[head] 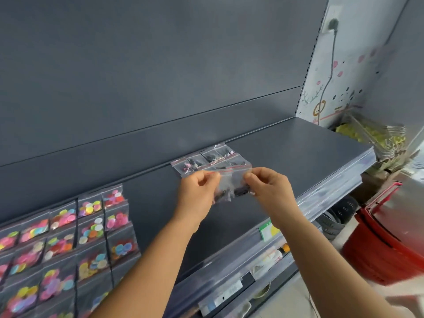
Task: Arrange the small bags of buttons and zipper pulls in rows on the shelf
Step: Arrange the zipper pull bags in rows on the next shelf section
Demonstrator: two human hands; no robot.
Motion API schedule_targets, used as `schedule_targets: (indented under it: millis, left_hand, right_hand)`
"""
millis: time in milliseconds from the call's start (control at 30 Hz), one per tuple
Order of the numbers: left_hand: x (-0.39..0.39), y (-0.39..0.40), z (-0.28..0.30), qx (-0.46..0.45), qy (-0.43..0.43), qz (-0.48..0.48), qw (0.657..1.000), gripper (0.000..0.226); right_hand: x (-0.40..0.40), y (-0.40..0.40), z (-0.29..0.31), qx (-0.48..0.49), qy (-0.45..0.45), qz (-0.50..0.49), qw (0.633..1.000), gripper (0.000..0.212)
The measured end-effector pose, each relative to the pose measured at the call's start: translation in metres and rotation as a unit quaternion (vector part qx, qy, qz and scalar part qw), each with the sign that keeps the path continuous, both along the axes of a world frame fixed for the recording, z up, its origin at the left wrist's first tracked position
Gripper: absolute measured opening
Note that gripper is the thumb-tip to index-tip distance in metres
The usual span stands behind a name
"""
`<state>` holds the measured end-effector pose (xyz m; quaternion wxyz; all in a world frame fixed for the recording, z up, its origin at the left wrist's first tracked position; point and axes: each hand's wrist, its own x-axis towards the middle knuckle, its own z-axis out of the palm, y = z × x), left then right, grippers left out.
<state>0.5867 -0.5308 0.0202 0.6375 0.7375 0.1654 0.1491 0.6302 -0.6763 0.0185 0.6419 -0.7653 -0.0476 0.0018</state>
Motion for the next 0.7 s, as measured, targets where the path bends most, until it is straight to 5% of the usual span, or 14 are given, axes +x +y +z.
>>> schedule_targets:
  millis: [233,700]
  left_hand:
    - [0.037,-0.008,-0.01,0.038,0.01,0.028,0.999,0.014]
    - [0.093,-0.061,-0.033,0.23,0.109,0.107,0.961,0.013]
  right_hand:
    - [0.061,-0.022,-0.012,-0.069,-0.012,0.001,0.998,0.019]
    - [0.15,-0.051,-0.042,-0.199,-0.011,0.169,0.965,0.006]
